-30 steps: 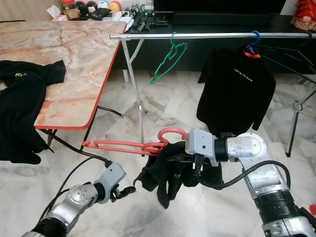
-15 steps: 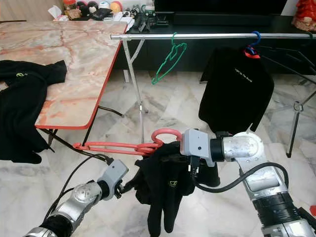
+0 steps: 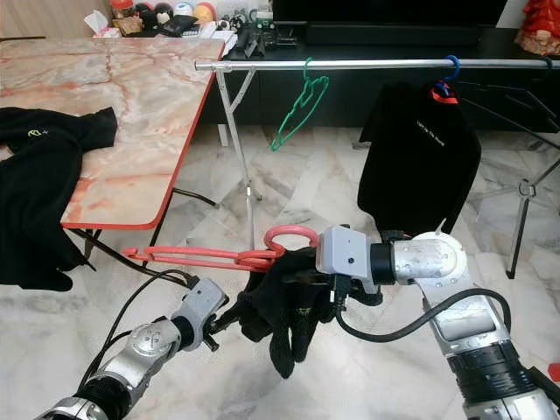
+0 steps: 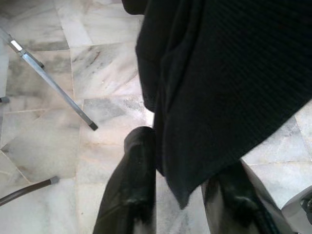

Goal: Hang hanger

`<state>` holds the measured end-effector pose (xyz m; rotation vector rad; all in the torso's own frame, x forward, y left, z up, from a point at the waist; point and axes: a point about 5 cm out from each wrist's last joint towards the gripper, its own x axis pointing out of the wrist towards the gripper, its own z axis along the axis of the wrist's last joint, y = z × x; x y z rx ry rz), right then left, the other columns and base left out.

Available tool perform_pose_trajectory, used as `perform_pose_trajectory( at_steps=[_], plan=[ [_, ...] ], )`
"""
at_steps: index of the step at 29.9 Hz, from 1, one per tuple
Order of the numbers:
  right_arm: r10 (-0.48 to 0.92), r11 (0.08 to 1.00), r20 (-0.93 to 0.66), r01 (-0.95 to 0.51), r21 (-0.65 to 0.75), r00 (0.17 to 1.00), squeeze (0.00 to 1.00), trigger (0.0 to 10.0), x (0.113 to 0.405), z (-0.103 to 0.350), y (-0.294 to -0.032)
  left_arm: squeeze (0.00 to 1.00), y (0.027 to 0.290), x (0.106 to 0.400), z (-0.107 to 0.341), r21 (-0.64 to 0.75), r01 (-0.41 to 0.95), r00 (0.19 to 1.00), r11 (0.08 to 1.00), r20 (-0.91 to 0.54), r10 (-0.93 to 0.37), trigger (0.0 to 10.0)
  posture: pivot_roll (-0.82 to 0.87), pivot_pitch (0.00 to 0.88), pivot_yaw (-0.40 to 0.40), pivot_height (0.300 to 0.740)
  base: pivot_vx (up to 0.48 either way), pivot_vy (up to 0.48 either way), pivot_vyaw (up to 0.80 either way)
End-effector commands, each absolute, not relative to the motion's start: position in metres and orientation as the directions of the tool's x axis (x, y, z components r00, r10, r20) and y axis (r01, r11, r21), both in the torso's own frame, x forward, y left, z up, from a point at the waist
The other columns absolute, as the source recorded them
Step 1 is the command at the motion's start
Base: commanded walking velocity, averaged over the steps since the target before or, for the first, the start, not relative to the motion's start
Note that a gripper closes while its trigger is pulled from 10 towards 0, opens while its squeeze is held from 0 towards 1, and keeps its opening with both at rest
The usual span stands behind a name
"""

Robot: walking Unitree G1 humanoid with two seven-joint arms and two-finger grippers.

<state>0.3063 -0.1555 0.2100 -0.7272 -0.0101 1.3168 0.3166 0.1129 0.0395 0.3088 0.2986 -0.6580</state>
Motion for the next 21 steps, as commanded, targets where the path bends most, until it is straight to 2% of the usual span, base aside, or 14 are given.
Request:
perform_pose_trajectory(
  at_steps=[1, 21],
  plan=[
    [0.892, 0.055, -0.362, -0.858, -0.511, 0.272, 0.0, 0.0, 0.3024, 0.2171, -0.1512, 0.0, 0.1148, 0.3137, 0.0349, 0.182, 0.638, 0.748, 0.748, -0.379, -0.545, 0.0, -0.03, 0.147, 0.025, 0.74, 0.0, 0.0, 0.0],
    [0.889, 0.091, -0.346, -0.857, -0.507, 0.299, 0.0, 0.0, 0.306, 0.2163, -0.1511, 0.0, 0.1165, 0.3116, 0.033, 0.179, 0.646, 0.741, 0.742, -0.378, -0.554, 0.0, -0.02, 0.163, 0.022, 0.74, 0.0, 0.0, 0.0]
  ],
)
